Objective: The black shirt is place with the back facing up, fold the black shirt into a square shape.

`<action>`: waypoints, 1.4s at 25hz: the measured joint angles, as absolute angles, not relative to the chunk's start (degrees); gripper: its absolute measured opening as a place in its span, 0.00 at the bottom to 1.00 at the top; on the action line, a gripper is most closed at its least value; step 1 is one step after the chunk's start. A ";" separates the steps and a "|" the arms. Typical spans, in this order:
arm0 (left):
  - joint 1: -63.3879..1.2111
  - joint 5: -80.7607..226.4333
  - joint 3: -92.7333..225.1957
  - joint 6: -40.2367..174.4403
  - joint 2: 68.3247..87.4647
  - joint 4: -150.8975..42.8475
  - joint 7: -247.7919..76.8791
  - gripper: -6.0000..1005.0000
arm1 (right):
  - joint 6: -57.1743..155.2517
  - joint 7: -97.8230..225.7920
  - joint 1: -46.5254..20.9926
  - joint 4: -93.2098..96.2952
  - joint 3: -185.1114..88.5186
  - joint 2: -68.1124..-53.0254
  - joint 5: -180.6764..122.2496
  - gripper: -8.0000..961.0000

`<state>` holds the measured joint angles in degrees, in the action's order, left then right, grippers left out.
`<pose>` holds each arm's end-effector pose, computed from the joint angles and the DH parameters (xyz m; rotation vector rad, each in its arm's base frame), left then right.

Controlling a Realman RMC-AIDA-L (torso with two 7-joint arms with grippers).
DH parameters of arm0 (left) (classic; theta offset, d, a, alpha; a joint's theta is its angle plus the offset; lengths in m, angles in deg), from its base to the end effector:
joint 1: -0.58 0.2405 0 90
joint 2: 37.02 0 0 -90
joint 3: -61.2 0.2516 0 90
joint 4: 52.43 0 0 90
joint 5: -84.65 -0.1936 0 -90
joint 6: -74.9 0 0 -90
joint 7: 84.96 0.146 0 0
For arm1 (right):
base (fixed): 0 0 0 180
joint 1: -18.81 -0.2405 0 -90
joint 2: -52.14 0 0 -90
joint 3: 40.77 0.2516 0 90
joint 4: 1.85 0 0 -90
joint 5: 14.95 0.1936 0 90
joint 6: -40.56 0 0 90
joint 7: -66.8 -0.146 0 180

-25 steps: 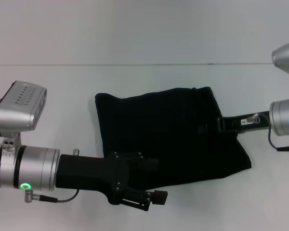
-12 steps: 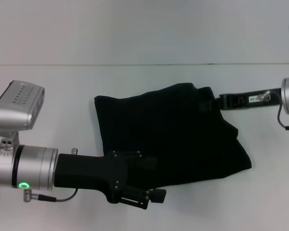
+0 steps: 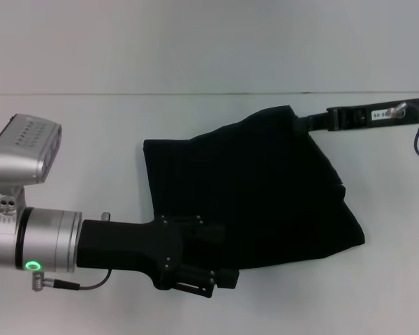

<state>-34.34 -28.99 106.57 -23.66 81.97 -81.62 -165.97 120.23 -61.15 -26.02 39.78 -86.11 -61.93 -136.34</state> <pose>-0.2135 0.2912 -0.0297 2.8869 0.6467 0.8296 0.1886 0.3994 0.0288 -2.5325 1.3246 0.5234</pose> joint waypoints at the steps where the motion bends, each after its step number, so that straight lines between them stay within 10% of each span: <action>1: -34.34 -28.99 106.55 -23.64 81.97 -81.63 -166.17 0.95 | 120.69 -61.20 -25.99 40.15 -85.71 -61.92 -136.33 0.03; 35: -36.27 -28.95 106.53 -18.37 83.12 -81.70 -170.23 0.94 | 116.29 -56.81 -18.44 30.47 -82.29 -59.12 -140.42 0.03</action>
